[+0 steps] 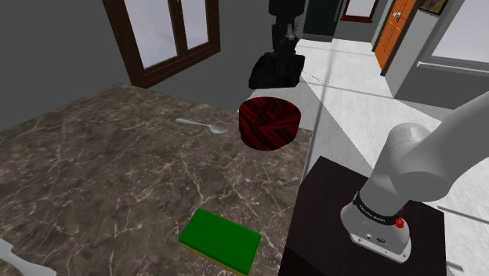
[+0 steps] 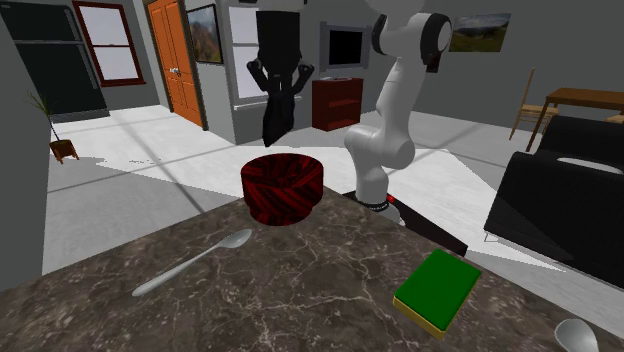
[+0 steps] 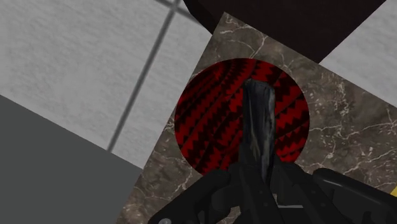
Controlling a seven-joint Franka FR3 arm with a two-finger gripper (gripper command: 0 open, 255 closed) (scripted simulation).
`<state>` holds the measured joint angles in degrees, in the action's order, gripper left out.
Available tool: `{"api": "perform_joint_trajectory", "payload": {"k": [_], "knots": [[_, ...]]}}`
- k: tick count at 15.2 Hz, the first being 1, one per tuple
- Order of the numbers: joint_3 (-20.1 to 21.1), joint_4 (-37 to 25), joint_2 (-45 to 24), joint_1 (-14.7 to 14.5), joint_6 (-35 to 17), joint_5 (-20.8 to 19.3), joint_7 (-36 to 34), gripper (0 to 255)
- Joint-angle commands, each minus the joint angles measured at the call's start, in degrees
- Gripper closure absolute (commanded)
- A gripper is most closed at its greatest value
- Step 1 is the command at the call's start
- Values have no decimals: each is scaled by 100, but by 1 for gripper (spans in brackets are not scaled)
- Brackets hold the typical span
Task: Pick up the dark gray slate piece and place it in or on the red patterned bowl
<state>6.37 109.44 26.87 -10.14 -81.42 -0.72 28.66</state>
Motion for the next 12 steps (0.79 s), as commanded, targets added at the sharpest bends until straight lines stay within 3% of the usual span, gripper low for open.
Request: {"api": "perform_joint_trajectory", "payload": {"k": [1, 12], "knots": [[-5, 227, 66, -3, -164, 4, 3, 255], [0, 1211, 293, -24, -920, 30, -19, 255]]}}
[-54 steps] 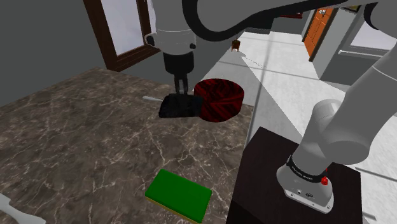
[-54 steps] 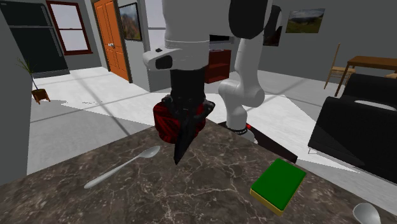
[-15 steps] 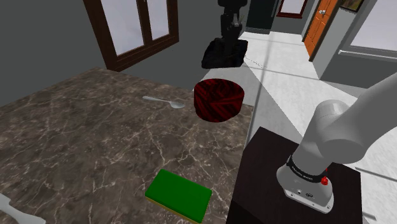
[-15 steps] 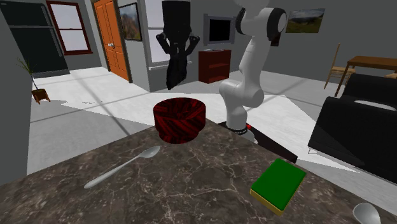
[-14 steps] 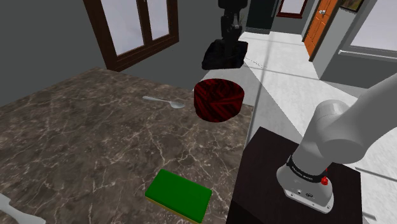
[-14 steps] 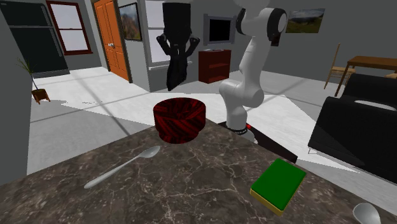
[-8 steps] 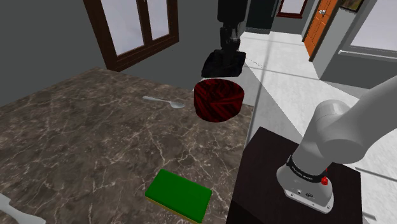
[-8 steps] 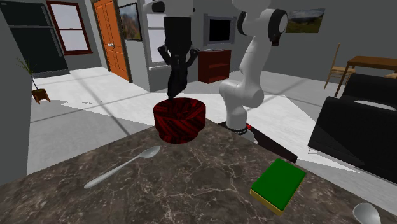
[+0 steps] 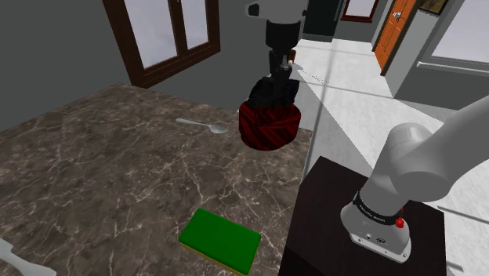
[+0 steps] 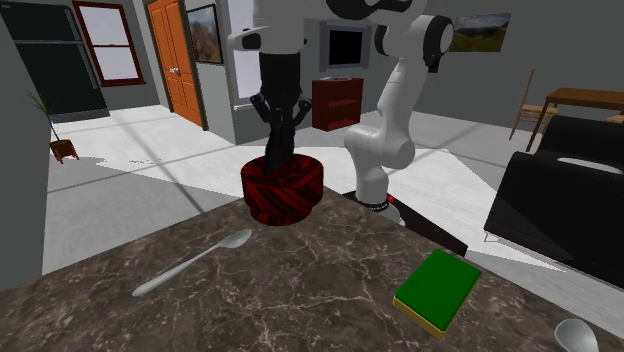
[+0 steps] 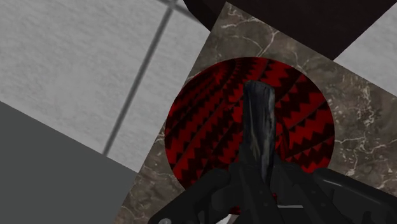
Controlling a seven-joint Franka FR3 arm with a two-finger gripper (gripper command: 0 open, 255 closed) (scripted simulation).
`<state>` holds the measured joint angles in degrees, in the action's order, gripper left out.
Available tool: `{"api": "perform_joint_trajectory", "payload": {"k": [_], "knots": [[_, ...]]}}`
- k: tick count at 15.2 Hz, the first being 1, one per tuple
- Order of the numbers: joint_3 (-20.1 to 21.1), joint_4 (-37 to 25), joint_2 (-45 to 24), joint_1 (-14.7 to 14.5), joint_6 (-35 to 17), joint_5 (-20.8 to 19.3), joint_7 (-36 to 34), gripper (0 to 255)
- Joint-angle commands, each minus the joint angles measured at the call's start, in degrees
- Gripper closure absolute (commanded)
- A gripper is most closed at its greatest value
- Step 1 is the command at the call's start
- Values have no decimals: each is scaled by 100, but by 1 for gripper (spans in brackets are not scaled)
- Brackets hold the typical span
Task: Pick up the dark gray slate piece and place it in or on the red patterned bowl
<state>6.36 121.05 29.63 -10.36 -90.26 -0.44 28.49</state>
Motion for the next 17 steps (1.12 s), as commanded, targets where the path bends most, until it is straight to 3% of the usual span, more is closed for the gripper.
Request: {"api": "perform_joint_trajectory", "payload": {"k": [1, 6, 7, 12, 17], "knots": [[1, 49, 17, -2, -35, 2, -2, 255], [1, 49, 17, -2, -35, 2, -2, 255], [1, 49, 17, -2, -35, 2, -2, 0], [1, 48, 17, -2, -35, 2, -2, 0], [22, -883, -211, 8, 669, -10, -17, 0]]}}
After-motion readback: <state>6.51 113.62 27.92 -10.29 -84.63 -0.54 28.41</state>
